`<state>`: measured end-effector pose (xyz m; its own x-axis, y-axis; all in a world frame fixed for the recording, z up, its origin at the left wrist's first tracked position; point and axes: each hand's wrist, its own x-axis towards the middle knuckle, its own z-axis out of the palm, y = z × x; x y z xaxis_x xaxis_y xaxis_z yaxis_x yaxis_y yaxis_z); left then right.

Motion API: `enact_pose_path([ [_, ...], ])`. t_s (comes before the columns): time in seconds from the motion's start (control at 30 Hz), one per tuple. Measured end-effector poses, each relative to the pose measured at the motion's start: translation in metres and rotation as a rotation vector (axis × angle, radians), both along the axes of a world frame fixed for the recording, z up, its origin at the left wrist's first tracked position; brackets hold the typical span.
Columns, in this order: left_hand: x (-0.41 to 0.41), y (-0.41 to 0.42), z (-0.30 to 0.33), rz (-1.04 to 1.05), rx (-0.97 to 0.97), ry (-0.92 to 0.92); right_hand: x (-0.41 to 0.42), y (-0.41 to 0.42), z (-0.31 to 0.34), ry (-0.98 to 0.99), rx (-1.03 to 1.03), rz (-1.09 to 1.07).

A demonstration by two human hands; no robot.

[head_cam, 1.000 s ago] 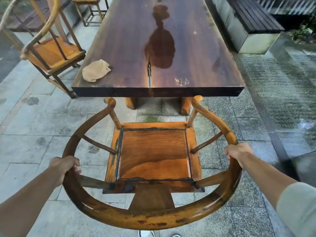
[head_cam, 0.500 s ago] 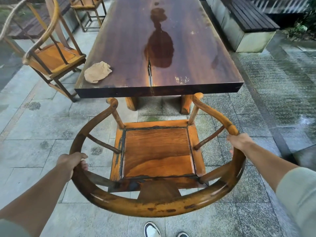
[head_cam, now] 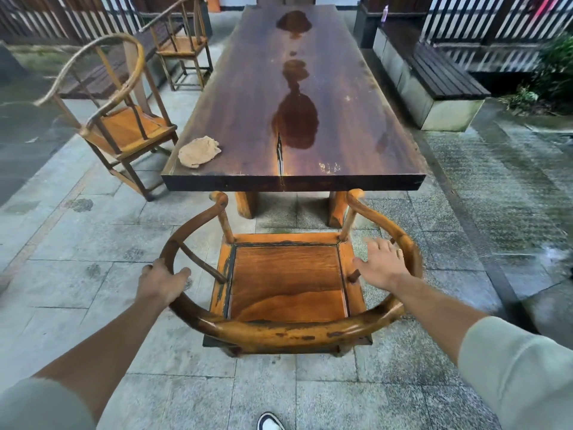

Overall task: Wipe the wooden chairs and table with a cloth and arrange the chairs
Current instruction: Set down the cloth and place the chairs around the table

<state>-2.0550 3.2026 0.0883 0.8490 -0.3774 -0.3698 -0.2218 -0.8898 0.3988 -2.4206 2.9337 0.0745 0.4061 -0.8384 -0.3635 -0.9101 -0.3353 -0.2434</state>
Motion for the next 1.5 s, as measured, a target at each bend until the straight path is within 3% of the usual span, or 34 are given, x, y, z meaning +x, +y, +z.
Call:
enact_pose_path([
  [0.17,-0.033,0.005,0.026,-0.133,-0.059,-0.037,0.027,0.04,0.022,-0.139,0.04,0.09],
  [0.3,-0.025,0.027,0.046,-0.098,-0.103,-0.056,0.068,0.065,0.036,-0.173,0.072,0.178],
  [0.57,0.068,0.093,0.062,-0.044,-0.139,-0.13,0.216,0.122,0.064,-0.245,0.054,0.371],
  [0.67,0.098,0.099,0.066,-0.116,-0.147,-0.156,0.259,0.124,0.067,-0.226,0.028,0.411],
  [1.07,0.387,0.209,0.102,-0.144,-0.023,-0.32,0.588,0.211,0.096,-0.274,0.002,0.543],
  [1.5,0.777,0.089,0.141,-0.162,-0.001,-0.453,0.999,0.108,0.092,-0.345,0.0,0.534],
])
